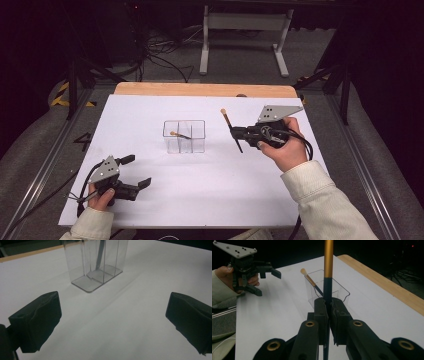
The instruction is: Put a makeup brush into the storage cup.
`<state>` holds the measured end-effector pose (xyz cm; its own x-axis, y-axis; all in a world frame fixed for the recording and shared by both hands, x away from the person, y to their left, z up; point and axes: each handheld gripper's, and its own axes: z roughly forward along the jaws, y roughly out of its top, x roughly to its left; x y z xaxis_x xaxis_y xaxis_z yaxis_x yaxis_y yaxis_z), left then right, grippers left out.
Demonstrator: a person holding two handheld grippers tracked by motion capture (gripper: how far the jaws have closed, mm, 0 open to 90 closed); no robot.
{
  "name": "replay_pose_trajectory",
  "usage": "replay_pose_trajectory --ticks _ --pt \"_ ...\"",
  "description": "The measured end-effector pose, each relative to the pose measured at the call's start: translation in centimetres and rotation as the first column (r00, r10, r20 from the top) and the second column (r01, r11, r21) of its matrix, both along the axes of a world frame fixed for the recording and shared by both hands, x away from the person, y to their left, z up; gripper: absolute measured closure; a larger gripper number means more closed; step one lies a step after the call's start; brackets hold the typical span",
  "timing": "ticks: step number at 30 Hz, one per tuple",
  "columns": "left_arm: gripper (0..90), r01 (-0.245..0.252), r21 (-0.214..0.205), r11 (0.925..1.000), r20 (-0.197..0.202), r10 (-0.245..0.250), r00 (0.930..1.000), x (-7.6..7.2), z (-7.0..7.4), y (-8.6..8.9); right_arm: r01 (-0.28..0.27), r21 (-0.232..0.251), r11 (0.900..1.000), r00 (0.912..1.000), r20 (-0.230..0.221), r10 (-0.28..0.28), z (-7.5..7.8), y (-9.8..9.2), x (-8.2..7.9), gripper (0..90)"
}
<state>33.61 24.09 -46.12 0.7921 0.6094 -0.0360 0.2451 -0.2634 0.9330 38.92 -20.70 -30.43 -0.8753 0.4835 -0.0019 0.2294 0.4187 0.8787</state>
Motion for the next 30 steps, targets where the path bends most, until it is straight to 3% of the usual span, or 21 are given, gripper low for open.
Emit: replay_pose_trajectory --ticks 12,18,19,24,30 --pt "0.8 -0.001 0.002 1.0000 -0.003 0.001 1.0000 -0.02 -0.01 0.02 0.026 0.122 0.9922 0.9992 0.028 -0.029 -0.47 -0.17 0.29 83.8" --pt "1.0 -0.017 -0.036 0.9992 -0.012 0.016 0.9998 -0.01 0.05 0.39 0.027 0.210 0.9773 0.9959 0.078 -0.045 -0.71 -0.09 0.37 83.8" --pt "1.0 -0.021 -0.052 0.9984 -0.007 0.020 0.9998 -0.07 0.15 0.50 0.027 0.210 0.9773 0.9959 0.078 -0.045 -0.71 -0.09 0.37 83.8" --pt "0.8 -0.013 -0.051 0.9986 -0.008 0.013 0.9999 0.02 0.07 0.45 0.030 0.255 0.9664 0.9915 0.115 -0.061 -0.53 -0.05 0.26 83.7" --pt "0.8 -0.007 -0.050 0.9987 -0.012 0.006 0.9999 0.04 0.08 0.48 0.050 0.244 0.9685 0.9859 0.143 -0.087 -0.80 0.23 0.42 83.7"
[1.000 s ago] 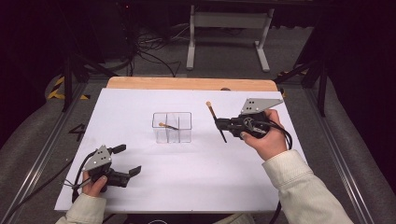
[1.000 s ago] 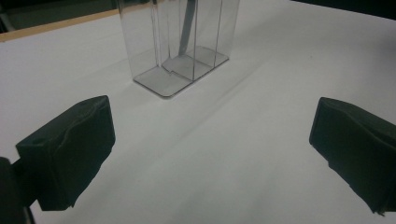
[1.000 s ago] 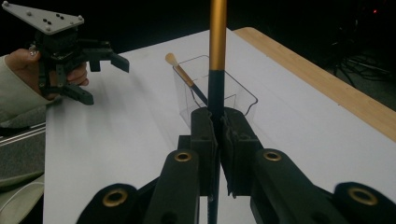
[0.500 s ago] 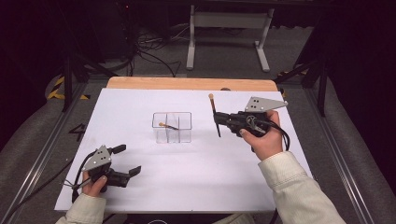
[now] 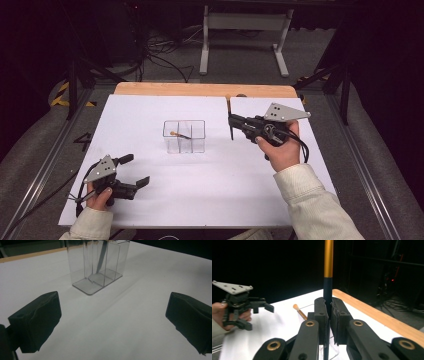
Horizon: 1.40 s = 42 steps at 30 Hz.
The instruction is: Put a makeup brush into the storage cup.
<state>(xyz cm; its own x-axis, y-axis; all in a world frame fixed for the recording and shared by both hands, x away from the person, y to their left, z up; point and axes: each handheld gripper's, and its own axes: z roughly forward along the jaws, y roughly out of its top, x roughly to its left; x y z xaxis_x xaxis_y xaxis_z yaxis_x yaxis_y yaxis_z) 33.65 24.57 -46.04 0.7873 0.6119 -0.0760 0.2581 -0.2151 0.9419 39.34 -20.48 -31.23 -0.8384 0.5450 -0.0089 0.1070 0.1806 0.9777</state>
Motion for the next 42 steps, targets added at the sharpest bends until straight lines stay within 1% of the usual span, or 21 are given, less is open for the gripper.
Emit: replay_pose_trajectory --ticks 1,3,5,7,9,11,15,18,20,24,32,42 --pt "0.7 -0.001 -0.003 1.0000 0.002 0.001 1.0000 0.0 0.0 0.0 0.003 0.004 1.0000 0.9999 0.011 -0.003 0.0 0.1 0.0 83.7" --pt "0.8 0.004 0.005 1.0000 0.003 -0.004 1.0000 0.0 0.0 0.0 0.007 0.016 0.9999 0.9995 0.031 -0.008 0.0 0.4 0.2 83.7" --pt "0.8 0.005 0.004 1.0000 0.003 -0.005 1.0000 0.0 0.0 -0.1 0.008 0.018 0.9998 0.9994 0.033 -0.009 -0.1 0.5 0.3 83.7" --pt "0.7 0.004 0.005 1.0000 0.003 -0.004 1.0000 0.0 0.0 0.0 0.011 0.019 0.9998 0.9993 0.034 -0.012 -0.2 0.8 0.6 83.7" --pt "0.8 0.006 0.005 1.0000 0.003 -0.006 1.0000 0.0 0.0 -0.1 0.011 0.033 0.9994 0.9994 0.031 -0.012 -0.4 1.4 1.1 83.7" --pt "0.8 0.006 0.005 1.0000 0.003 -0.006 1.0000 0.0 0.0 -0.1 0.013 0.032 0.9994 0.9994 0.033 -0.014 -0.5 1.5 1.2 83.7" --pt "0.7 0.010 0.000 0.9999 -0.003 -0.010 0.9999 0.1 0.0 -0.1 0.017 0.043 0.9989 0.9995 0.024 -0.018 -0.8 2.7 2.1 83.6" --pt "0.7 0.010 0.006 0.9999 0.001 -0.010 1.0000 0.1 -0.1 -0.1 0.017 0.043 0.9990 0.9996 0.023 -0.018 -0.8 3.1 2.4 83.7" --pt "0.7 0.008 0.002 1.0000 -0.002 -0.008 1.0000 0.1 0.0 -0.1 0.011 0.037 0.9993 0.9996 0.026 -0.012 -0.8 3.8 2.7 83.6" --pt "0.7 0.009 0.011 0.9999 -0.003 -0.009 1.0000 0.2 0.0 -0.1 0.010 0.028 0.9995 0.9995 0.030 -0.011 -0.9 4.9 3.3 83.7" --pt "0.7 0.009 0.009 0.9999 -0.005 -0.009 0.9999 0.2 -0.1 -0.1 0.006 0.023 0.9997 0.9998 0.019 -0.006 -1.1 6.5 4.1 83.6" --pt "0.7 0.011 0.008 0.9999 -0.006 -0.011 0.9999 0.2 0.0 -0.1 0.000 0.033 0.9994 0.9998 0.020 -0.001 -1.2 8.2 4.9 83.6"
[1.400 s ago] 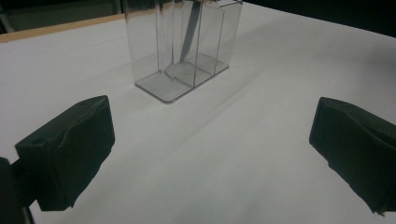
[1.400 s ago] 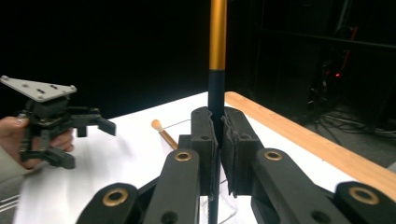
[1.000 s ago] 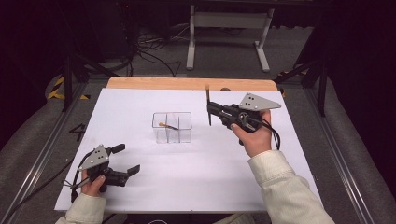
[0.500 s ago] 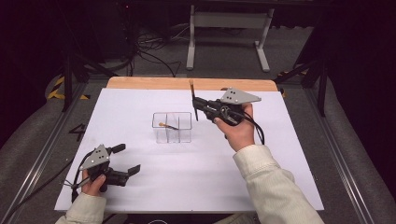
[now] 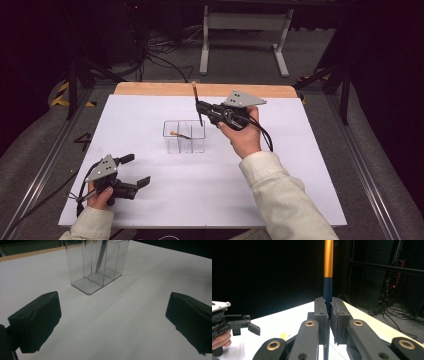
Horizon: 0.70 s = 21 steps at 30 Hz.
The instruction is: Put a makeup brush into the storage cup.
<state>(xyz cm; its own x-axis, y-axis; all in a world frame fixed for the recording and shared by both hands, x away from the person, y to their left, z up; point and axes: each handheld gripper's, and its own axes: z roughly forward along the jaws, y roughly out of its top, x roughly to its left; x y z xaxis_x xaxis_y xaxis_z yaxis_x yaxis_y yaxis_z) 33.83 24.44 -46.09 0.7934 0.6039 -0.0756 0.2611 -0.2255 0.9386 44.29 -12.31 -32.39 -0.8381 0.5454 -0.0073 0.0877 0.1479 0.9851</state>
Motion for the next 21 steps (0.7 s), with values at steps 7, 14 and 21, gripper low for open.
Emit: replay_pose_trajectory --ticks 7,14,21 --pt "0.7 -0.002 -0.004 1.0000 0.003 0.002 1.0000 0.0 0.0 0.0 -0.001 0.002 1.0000 1.0000 -0.002 0.001 -0.5 1.0 0.4 83.6" --pt "0.8 0.002 -0.003 1.0000 -0.001 -0.002 1.0000 0.0 0.0 0.0 0.002 0.016 0.9999 0.9999 -0.011 -0.001 -0.8 1.4 1.0 83.6" --pt "0.7 0.003 -0.002 1.0000 0.001 -0.003 1.0000 0.1 0.0 0.0 -0.003 0.026 0.9997 0.9995 -0.032 0.004 -1.4 2.0 1.3 83.6"
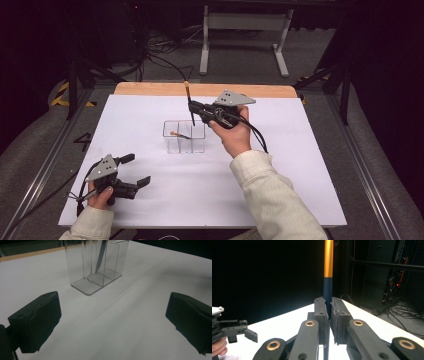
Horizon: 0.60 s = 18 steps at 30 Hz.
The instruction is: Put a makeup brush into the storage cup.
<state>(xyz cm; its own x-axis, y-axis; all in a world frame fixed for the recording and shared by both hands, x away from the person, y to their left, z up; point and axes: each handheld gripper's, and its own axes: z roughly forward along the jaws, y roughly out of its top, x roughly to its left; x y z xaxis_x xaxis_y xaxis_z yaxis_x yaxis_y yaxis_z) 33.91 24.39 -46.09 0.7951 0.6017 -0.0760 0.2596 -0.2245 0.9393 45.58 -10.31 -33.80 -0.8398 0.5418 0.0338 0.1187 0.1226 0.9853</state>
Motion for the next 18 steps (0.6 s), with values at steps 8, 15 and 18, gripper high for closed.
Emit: replay_pose_trajectory --ticks 8,15,18 --pt "0.7 0.000 -0.003 1.0000 0.001 0.000 1.0000 0.0 0.0 0.0 -0.010 0.018 0.9998 0.9994 -0.032 0.011 -1.1 1.0 0.5 83.6" --pt "0.7 0.003 0.000 1.0000 0.001 -0.003 1.0000 0.0 0.0 0.0 -0.005 0.045 0.9990 0.9978 -0.066 0.008 -2.2 1.3 0.7 83.6" --pt "0.7 0.002 0.003 1.0000 0.003 -0.003 1.0000 0.0 0.0 0.0 0.001 0.050 0.9988 0.9973 -0.073 0.003 -2.6 1.4 0.8 83.6"
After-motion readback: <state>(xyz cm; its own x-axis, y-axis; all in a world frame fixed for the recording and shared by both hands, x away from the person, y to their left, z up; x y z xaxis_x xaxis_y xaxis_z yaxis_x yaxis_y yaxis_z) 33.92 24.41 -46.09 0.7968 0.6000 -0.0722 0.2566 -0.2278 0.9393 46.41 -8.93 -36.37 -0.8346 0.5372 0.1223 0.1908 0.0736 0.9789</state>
